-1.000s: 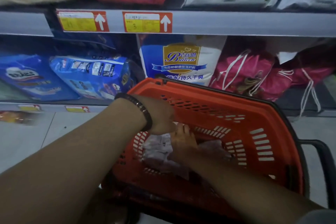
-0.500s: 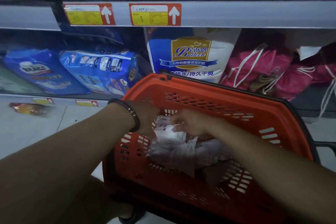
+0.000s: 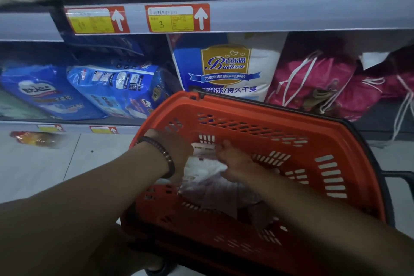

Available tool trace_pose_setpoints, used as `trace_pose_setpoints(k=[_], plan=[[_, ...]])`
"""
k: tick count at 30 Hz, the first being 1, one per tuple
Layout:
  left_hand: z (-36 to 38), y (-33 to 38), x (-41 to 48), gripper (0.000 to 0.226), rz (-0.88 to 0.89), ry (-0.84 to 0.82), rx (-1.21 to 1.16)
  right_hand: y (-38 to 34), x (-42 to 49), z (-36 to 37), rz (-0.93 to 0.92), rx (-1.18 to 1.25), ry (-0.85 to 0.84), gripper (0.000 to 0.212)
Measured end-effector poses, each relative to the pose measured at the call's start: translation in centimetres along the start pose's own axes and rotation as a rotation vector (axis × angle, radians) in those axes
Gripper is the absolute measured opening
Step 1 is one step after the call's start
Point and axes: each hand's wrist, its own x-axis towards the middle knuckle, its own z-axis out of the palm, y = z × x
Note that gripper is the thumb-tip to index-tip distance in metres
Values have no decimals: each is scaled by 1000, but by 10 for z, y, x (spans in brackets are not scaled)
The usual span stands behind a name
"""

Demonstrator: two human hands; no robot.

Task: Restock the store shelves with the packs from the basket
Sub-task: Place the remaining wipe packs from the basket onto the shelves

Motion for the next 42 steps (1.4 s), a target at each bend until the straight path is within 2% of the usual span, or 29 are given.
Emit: trace_pose_setpoints(k=[1,2,5,9,12,14,18,22,26,29,31,33,35,37,39,42], plan=[[-1,4,0,49,5,-22,19,-8,3,4,18,-63,-1,76],[-2,7,0,50,5,-54,27,-13,8,8,51,-110,12,72],[-5,10,-2,50,5,-130,7,-21,14,19,106,-246,35,45],[-16,8,-5,50,-2,-167,-12,-18,14,22,91,-294,66,35],[-25,3,-9,54,-26,-176,9,-21,11,-6,129,-222,30,28],[-28,-6,-13,58,-55,-188,-6,-22,5,-30,121,-163,-7,30],[-43,-23,-28,78,-95,-138,-36,-19,-27,-86,78,-25,-141,50],[-50,-31,-46,66,-108,-231,-129,-18,-93,-145,80,-32,-172,52],[-46,-42,-61,65,-76,-16,-162,-3,-163,-187,171,120,-87,56],[-51,-33,-79,60,11,102,-278,19,-215,-192,181,320,23,59],[-53,-29,-86,55,82,178,-405,32,-247,-185,191,542,155,60],[-55,-28,-91,49,154,230,-563,39,-275,-181,178,724,235,43],[-57,-24,-92,41,219,276,-712,46,-293,-186,150,742,283,35],[-58,-18,-94,31,266,301,-878,49,-301,-196,111,744,342,40],[-58,-13,-94,27,295,308,-1035,49,-302,-201,62,839,353,40],[-60,-6,-98,39,323,308,-1184,46,-300,-194,-15,1044,308,42]])
